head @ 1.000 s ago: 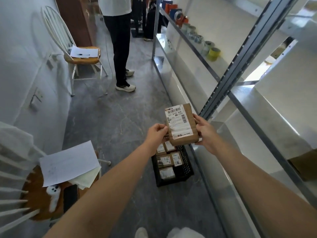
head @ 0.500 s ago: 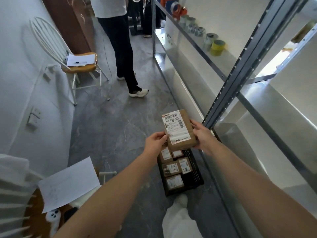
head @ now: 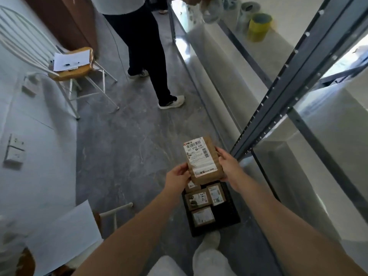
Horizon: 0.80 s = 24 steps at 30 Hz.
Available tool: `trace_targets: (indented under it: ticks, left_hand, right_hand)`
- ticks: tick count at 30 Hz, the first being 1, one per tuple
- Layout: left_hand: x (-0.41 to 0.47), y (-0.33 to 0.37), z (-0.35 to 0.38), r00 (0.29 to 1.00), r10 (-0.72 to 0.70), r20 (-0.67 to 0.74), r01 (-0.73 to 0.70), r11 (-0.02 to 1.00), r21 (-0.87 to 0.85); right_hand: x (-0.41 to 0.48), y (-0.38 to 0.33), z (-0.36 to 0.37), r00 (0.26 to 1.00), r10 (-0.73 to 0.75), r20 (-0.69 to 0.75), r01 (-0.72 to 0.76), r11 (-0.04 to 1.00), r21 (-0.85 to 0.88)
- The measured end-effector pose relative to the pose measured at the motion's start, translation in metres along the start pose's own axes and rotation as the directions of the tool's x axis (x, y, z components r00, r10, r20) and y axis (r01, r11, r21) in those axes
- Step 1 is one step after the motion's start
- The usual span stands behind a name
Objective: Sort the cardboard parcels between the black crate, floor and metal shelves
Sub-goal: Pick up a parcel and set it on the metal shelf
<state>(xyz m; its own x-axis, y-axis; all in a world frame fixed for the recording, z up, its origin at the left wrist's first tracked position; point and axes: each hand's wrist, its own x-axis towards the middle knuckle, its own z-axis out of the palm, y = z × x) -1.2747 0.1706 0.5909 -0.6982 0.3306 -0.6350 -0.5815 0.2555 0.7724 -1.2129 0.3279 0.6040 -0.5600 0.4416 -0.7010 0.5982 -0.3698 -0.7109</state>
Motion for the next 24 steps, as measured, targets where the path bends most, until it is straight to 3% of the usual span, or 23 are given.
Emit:
trace_targets:
  ticks: [7, 12, 17, 20, 24]
  left_hand:
    - [0.069, -0.037, -0.011, 0.991, -0.126, 0.043, 0.120, 0.986, 0.115]
    - [0.133, -0.068, -0.014, 0.957, -0.257, 0.134, 0.232, 0.956, 0.176]
    - [0.206, -0.124, -0.008, 0.918, -0.375, 0.131, 0.348, 0.917, 0.193]
    - [0.246, -0.160, -0.010, 0.904, -0.414, 0.109, 0.360, 0.872, 0.332]
    - [0.300, -0.218, -0.020, 0.814, -0.567, 0.123, 0.478, 0.775, 0.413]
  right_hand:
    - [0.051, 0.018, 0.002, 0.979, 0.147, 0.141, -0.145, 0.989, -0.020]
    - [0.111, 0.056, 0.014, 0.976, 0.205, 0.066, -0.203, 0.978, -0.041]
    - [0.183, 0.112, 0.028, 0.968, 0.252, 0.003, -0.250, 0.964, -0.095]
    - [0.233, 0.157, 0.035, 0.957, 0.288, -0.042, -0.291, 0.951, -0.105]
    - [0.305, 0.217, 0.058, 0.925, 0.371, -0.087, -0.376, 0.925, -0.055]
